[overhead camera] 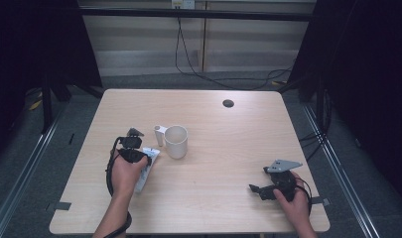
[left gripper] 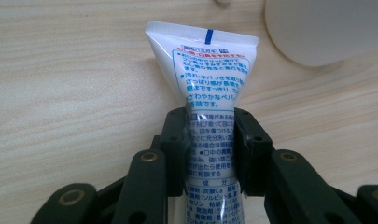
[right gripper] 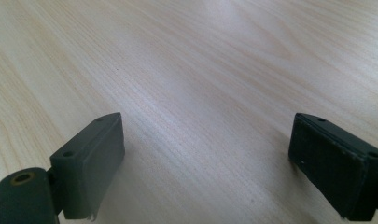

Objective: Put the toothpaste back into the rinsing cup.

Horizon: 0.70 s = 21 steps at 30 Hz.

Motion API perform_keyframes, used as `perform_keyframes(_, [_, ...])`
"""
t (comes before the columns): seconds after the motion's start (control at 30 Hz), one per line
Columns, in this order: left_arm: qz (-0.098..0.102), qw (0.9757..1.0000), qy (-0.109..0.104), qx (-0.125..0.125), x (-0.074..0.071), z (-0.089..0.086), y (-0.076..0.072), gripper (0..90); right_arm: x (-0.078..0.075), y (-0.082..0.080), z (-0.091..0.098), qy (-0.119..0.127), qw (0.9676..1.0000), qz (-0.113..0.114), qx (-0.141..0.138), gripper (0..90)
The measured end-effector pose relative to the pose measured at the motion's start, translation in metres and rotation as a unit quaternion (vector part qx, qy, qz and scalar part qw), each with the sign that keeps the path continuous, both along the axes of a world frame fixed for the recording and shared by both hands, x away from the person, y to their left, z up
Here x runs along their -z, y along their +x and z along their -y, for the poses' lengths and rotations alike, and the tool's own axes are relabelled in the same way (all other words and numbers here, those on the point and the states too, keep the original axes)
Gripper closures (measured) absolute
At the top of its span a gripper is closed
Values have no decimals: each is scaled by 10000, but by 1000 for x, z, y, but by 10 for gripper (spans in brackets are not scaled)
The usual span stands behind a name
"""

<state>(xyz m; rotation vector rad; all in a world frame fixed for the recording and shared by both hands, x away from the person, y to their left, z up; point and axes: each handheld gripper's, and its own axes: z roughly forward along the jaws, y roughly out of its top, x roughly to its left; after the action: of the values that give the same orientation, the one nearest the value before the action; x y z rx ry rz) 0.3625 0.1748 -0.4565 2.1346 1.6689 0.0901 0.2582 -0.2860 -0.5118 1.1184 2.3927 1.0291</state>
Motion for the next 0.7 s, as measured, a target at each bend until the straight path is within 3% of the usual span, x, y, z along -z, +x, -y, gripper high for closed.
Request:
perform_keyframes(0.13, [156, 9996, -231, 22, -7, -6, -3, 693, 0, 0, 0, 0, 10000, -1, 0, 102])
perform_keyframes(0.23, [367, 9984, -431, -18, -16, -13, -6, 695, 0, 0, 0, 1, 10000, 0, 0, 102])
perform_keyframes(0.4, [535, 9964, -654, -6, -24, -17, -11, 693, 0, 0, 0, 1, 10000, 1, -2, 102])
perform_keyframes(0.7, [845, 9930, -826, 61, -35, -23, -14, 688, 0, 0, 0, 2, 10000, 0, -7, 102])
